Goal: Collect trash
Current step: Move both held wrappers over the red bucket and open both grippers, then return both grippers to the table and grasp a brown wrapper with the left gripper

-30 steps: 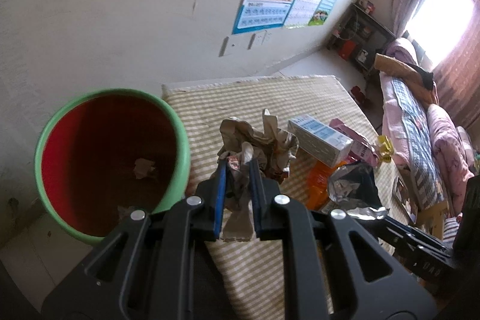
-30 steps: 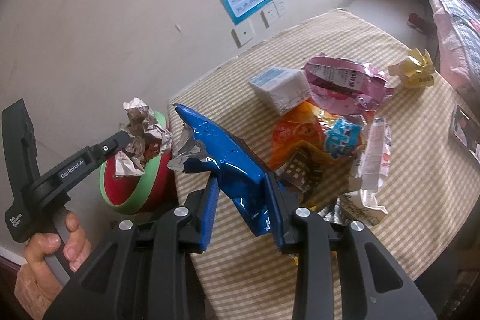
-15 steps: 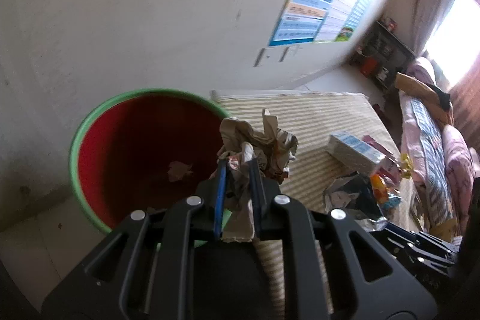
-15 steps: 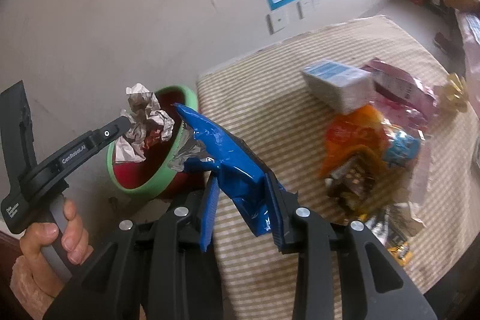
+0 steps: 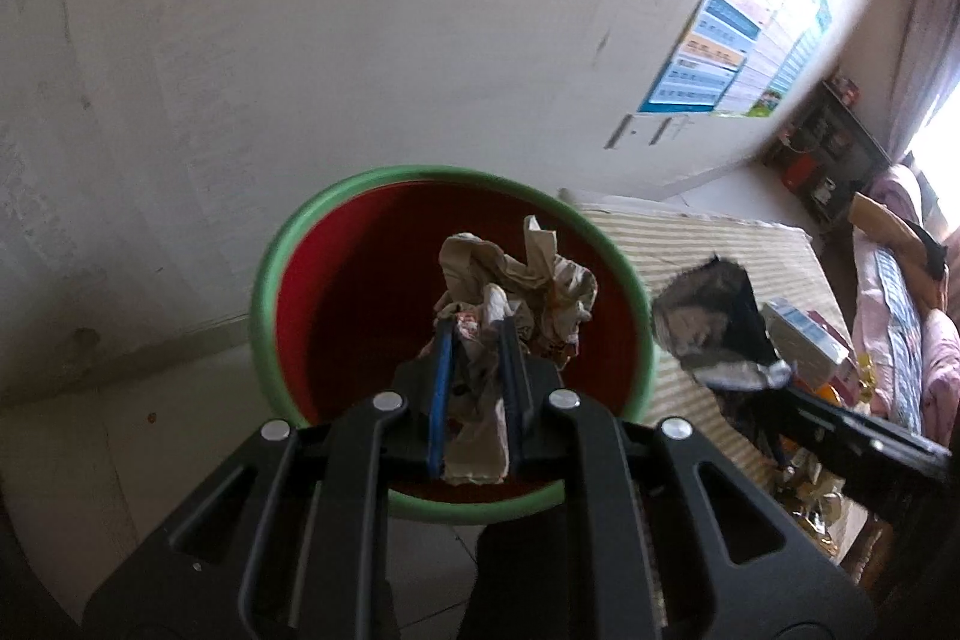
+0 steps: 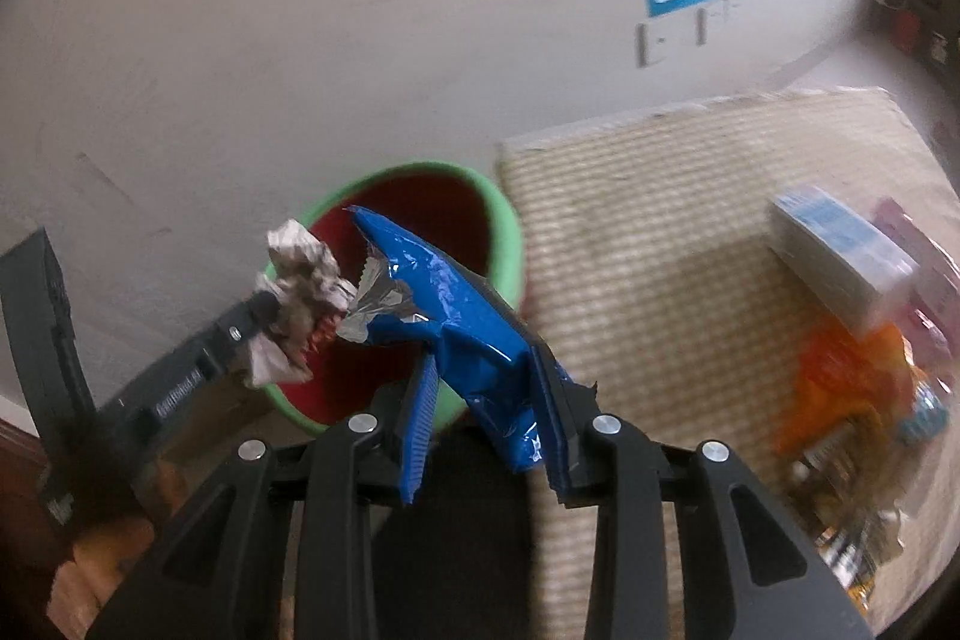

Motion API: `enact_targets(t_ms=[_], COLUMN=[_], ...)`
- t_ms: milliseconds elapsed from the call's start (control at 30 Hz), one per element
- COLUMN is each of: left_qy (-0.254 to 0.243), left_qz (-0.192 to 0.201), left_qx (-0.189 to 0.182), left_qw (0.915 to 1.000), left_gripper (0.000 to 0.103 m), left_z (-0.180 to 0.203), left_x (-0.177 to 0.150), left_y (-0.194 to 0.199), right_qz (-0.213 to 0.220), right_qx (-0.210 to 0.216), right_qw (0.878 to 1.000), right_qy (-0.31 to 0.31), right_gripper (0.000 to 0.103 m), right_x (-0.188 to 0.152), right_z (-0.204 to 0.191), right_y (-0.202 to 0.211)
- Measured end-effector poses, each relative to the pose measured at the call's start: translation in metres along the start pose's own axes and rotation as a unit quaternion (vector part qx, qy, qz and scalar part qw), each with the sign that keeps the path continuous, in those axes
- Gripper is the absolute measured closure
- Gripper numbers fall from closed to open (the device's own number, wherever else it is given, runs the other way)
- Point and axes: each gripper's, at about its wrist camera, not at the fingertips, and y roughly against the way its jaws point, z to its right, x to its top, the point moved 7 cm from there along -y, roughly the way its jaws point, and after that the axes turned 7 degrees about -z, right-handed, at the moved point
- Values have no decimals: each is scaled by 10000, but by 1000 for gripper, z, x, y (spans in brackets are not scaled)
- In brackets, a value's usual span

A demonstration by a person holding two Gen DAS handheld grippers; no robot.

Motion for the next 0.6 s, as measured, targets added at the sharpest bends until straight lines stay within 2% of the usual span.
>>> enact_targets(t_ms=[133,167,200,267,400,600], left_qy=[164,230,293,478,538,457], left_qz=[9,16,10,48,69,14], left_qx=[92,135,150,147,219,130], left_qw=[9998,9996,9995,9987,9983,9989], left_gripper=[86,77,63,53,52,52], left_z=[-13,-16,-18,-26,-34,-25], left_x=[0,0,0,0,0,-2], left_y=[-1,-1,-2,-1,0,0], right_qz=[7,17,20,81,130,204], right_qx=[134,195,234,230,280,145], right_qw=[9997,9995,9993,9991,9989,9997], right_qy=[206,256,295,354,349,75], right_gripper=[69,66,60,57,52,51], right_x=[16,19,22,27,27,12], right_z=[-26,-32,-37,-44,-46,-21], right_y=[-9,-10,-11,-10,-7,9])
